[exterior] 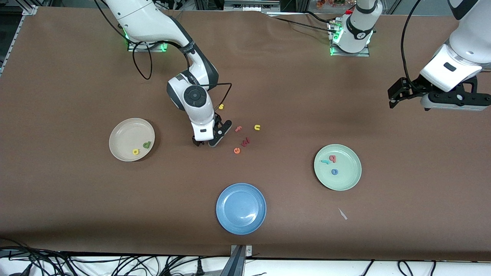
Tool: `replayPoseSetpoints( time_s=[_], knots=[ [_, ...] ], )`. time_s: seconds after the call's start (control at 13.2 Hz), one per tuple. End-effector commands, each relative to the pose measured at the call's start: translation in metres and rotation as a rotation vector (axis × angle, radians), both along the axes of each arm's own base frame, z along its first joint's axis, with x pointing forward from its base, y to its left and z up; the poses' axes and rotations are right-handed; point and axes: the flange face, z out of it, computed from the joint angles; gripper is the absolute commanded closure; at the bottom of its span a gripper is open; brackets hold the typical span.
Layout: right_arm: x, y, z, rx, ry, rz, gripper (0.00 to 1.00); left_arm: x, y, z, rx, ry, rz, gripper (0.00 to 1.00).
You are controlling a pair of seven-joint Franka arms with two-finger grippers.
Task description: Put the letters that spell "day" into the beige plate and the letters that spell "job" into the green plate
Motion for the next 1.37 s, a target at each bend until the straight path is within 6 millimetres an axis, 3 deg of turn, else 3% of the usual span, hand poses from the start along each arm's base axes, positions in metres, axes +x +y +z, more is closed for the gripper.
replayPoseSetpoints(
  time_s=[0.0, 0.3, 0.53, 0.84, 1.06, 1.29],
  knots=[
    [-0.001, 0.005, -0.006, -0.007, -0.008, 0.080, 0.04, 0.004, 0.008, 0.005, -0.017, 0.014, 0.006, 0.00],
    [-0.002, 0.005, -0.014, -0.011, -0.003, 0.129, 0.13, 0.005, 0.019, 0.006, -0.028, 0.012, 0.033, 0.00],
    [-0.002, 0.005, -0.014, -0.011, -0.003, 0.129, 0.36, 0.006, 0.026, 0.005, -0.028, 0.014, 0.046, 0.00],
    [-0.002, 0.005, -0.014, -0.009, -0.004, 0.120, 0.51, 0.006, 0.034, 0.003, -0.027, 0.020, 0.060, 0.00],
    [-0.001, 0.006, -0.012, -0.006, -0.006, 0.113, 0.78, 0.005, 0.031, 0.004, -0.027, 0.020, 0.054, 0.00],
    [0.000, 0.005, -0.012, -0.003, -0.006, 0.106, 0.91, 0.005, 0.030, 0.005, -0.027, 0.019, 0.054, 0.00]
  ],
)
